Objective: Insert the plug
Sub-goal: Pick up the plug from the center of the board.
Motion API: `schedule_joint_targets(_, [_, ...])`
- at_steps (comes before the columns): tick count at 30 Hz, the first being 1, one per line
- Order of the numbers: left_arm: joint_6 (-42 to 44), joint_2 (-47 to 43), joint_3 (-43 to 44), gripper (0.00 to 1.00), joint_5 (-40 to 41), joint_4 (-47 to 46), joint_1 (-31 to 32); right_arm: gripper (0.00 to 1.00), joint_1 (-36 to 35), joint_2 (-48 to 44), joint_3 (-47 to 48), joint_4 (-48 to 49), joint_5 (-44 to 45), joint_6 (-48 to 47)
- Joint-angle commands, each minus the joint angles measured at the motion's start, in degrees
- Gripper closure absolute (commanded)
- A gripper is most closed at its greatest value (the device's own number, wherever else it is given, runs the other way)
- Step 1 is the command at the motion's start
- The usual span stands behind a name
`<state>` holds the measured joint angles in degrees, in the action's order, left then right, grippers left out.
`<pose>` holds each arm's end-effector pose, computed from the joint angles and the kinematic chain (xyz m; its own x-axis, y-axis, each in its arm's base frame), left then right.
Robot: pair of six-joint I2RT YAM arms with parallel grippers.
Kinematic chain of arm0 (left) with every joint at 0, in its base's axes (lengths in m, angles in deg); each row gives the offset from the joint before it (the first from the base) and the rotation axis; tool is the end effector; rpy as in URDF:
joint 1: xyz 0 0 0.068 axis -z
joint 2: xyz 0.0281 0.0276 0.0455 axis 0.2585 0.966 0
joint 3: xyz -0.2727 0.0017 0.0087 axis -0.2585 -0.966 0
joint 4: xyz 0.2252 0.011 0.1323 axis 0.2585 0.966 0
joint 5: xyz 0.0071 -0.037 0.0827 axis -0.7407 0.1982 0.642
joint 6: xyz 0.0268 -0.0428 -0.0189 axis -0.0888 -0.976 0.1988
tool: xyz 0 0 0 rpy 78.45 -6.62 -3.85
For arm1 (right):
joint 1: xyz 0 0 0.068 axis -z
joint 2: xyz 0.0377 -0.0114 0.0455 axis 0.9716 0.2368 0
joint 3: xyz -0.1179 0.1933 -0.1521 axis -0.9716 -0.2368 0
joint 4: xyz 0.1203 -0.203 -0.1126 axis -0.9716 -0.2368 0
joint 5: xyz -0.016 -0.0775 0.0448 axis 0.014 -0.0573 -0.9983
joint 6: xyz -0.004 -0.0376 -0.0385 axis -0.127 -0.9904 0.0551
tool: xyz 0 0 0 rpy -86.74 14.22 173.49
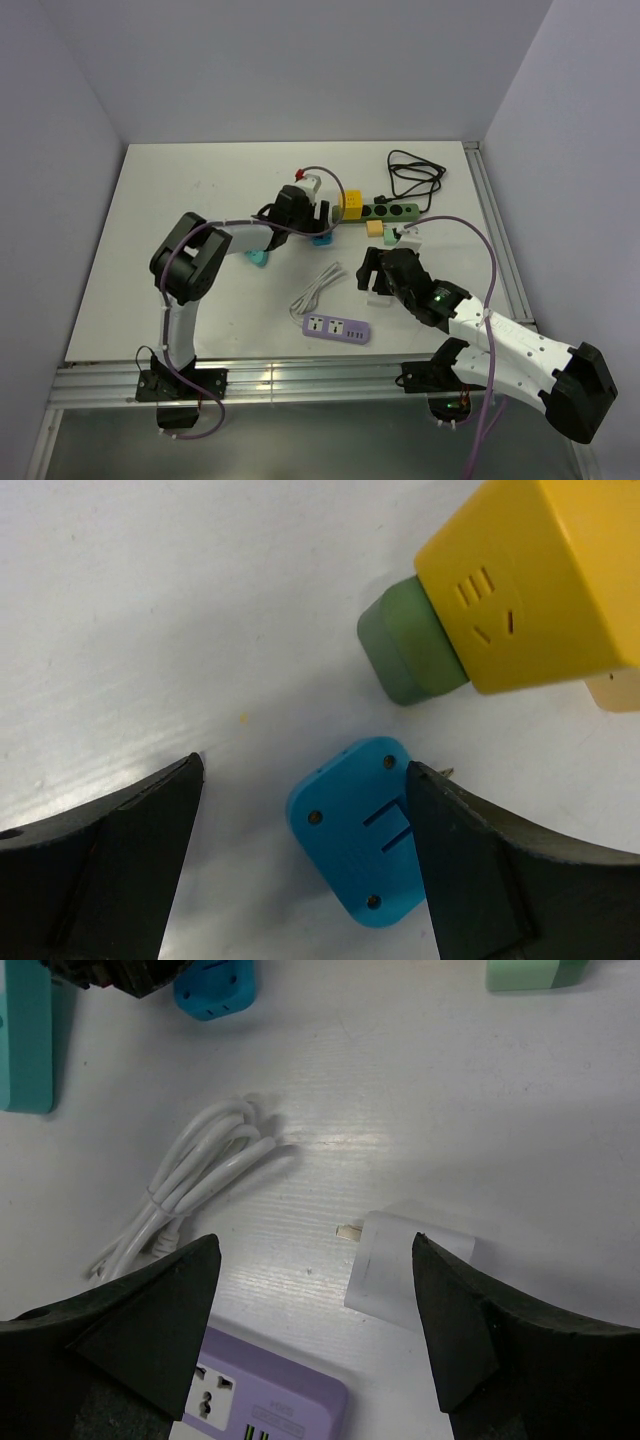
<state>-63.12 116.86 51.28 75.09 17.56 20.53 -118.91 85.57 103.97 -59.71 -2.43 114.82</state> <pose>0.3648 -0.2602 0.1444 -0.5825 0.0886 -0.8080 0.4402 0.8701 -0.2219 0.1449 0.1179 0.2150 -0.6378 0.2038 -0.7427 -0.0834 0.9404 0.3296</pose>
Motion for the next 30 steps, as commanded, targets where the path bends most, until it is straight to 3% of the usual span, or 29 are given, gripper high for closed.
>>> schedule_joint_targets(1, [-1.61, -4.21, -3.19, 0.11, 0.59, -0.5, 0.26, 0.16, -0.37, -0.29, -0.21, 1.73, 0.61, -0.4])
schedule_joint_targets(4, [-1.78, -5.8, -4.95, 0.0, 0.32, -1.73, 0.26, 0.16, -0.46, -0.29, -0.3, 1.9, 0.35, -0.49])
schedule_joint_targets(15, [0.59, -7.38, -7.33, 0.01, -5.92, -4.37, 0.0, 0.16, -0.37, 0.23, -0.39, 2.17, 0.0, -0.58])
schedule_joint_targets(30, [-1.08, -7.73, -6.01, 0.0, -5.92, -4.99, -0.09, 0.17, -0.37, 1.11, -0.21, 2.26, -0.09, -0.67])
